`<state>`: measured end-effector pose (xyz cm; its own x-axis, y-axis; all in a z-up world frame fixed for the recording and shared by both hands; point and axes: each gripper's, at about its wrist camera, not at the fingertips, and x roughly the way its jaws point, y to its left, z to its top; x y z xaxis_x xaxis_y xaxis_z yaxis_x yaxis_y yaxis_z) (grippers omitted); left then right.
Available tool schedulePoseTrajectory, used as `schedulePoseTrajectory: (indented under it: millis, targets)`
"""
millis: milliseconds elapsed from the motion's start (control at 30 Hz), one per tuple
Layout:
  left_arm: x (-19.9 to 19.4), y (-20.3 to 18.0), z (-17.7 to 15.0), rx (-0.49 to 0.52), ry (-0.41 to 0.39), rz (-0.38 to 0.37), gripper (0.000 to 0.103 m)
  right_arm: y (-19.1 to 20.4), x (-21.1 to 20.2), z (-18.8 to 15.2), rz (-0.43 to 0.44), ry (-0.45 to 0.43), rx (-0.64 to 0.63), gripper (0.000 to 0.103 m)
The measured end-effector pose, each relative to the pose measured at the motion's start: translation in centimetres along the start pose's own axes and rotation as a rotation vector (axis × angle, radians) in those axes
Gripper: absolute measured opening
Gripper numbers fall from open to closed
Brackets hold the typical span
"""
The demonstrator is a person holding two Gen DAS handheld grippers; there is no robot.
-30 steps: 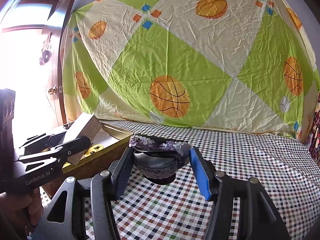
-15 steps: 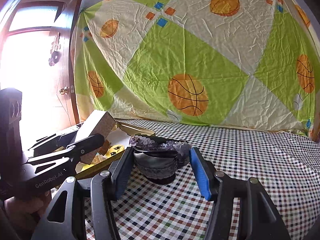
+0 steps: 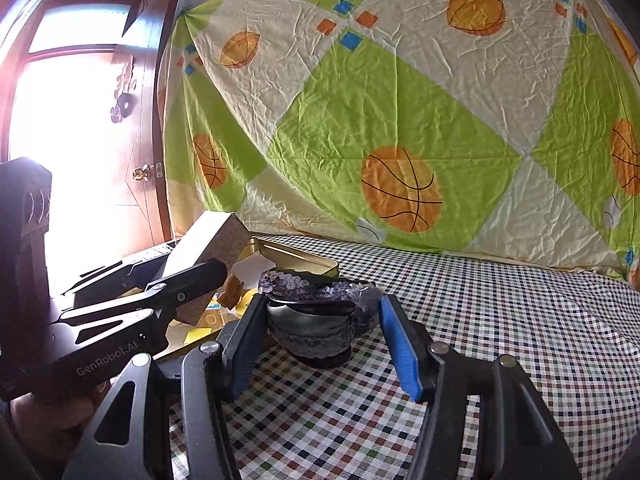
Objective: Organize rigid objects
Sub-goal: 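Lift and carry the white box and amethyst geode over the gold tin with both tools, then lower the white box and geode into the tin and open both tools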
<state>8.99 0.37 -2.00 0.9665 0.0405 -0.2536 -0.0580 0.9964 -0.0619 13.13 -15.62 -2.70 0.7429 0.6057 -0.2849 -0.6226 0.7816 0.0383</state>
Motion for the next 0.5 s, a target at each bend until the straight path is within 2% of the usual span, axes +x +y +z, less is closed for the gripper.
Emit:
schedulePoseTrajectory:
  millis: [500]
  targets:
    - [-0.5,2.2,0.0,-0.034,-0.001,0.014,0.04,1.9,1.6,0.3,0.02,0.019,-0.031,0.06]
